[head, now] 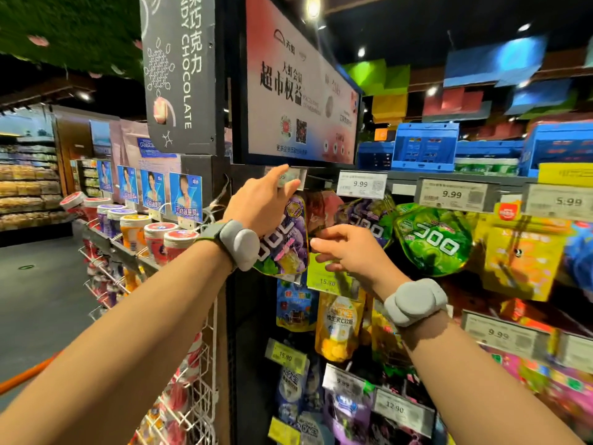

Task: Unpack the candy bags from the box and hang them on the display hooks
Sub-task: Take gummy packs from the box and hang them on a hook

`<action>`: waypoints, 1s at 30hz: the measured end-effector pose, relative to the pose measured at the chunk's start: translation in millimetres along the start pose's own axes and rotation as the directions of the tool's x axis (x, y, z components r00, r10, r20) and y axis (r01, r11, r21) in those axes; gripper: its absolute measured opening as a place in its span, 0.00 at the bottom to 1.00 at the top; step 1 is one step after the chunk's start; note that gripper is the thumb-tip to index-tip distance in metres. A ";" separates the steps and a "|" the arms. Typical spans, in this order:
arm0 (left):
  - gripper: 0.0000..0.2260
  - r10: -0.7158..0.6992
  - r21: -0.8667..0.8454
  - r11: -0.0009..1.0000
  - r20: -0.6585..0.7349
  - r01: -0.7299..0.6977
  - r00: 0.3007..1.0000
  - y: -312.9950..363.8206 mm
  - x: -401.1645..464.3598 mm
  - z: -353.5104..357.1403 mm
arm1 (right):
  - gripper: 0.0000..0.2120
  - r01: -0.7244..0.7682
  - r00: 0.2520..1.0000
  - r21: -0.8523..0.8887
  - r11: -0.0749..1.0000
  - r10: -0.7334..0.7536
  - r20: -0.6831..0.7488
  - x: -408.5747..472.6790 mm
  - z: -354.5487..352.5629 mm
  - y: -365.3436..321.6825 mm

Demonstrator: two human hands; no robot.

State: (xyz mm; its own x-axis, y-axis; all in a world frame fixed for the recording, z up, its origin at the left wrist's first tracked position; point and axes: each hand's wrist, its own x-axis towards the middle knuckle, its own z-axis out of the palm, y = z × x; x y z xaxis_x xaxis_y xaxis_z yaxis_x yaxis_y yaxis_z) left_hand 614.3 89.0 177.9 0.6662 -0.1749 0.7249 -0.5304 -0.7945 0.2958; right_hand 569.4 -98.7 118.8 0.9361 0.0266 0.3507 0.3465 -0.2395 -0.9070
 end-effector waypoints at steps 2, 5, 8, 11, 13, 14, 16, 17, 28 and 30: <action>0.24 -0.042 -0.056 0.998 -0.023 0.041 0.999 5.4 -4.6 3.7 | 0.13 -0.032 0.999 0.036 0.999 0.032 0.009 -7.8 -4.1 7.7; 0.23 -0.065 -0.128 0.990 -0.045 0.059 0.997 16.4 -9.9 10.6 | 0.12 -0.062 0.998 0.095 0.993 0.061 0.021 -20.6 -9.3 14.6; 0.22 -0.064 -0.223 0.973 -0.057 0.050 0.996 29.2 -13.7 16.0 | 0.09 -0.061 0.998 0.120 0.991 0.058 0.024 -28.9 -16.7 20.1; 0.21 -0.091 -0.310 0.948 -0.064 0.067 0.994 38.9 -15.7 19.5 | 0.05 -0.044 0.999 0.104 0.994 0.040 0.036 -35.1 -22.8 20.0; 0.21 -0.115 -0.341 0.937 -0.084 0.080 0.990 43.6 -15.7 22.5 | 0.06 -0.041 0.998 0.137 0.990 0.035 0.045 -40.0 -27.1 17.6; 0.20 -0.129 -0.363 0.928 -0.095 0.086 0.987 45.9 -16.0 24.2 | 0.07 -0.038 0.999 0.164 0.986 0.031 0.042 -43.4 -29.4 16.1; 0.19 -0.173 -0.430 0.896 -0.107 0.111 0.979 46.7 -16.8 26.9 | 0.06 -0.016 0.999 0.202 0.979 0.007 0.048 -48.8 -32.8 12.5; 0.18 -0.197 -0.471 0.873 -0.107 0.125 0.975 46.1 -17.6 28.6 | 0.06 0.003 0.999 0.200 0.980 -0.013 0.047 -50.5 -34.7 12.5; 0.12 -0.199 -0.660 0.734 0.013 0.158 0.980 59.0 -33.5 44.2 | 0.10 0.147 0.950 0.098 0.984 -0.113 -0.291 -50.7 -50.2 13.5; 0.11 -0.183 -0.744 0.639 0.101 0.196 0.978 64.0 -37.0 43.4 | 0.09 0.152 0.939 0.040 0.988 -0.132 -0.318 -49.7 -55.0 12.7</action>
State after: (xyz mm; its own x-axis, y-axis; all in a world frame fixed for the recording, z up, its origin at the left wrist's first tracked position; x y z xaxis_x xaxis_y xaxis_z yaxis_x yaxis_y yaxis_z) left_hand 578.5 19.4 143.0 0.8014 -0.0844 0.5922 -0.5981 -0.1091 0.7939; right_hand 524.1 -156.5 102.7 0.8144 -0.2520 0.5228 0.4867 -0.1940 -0.8517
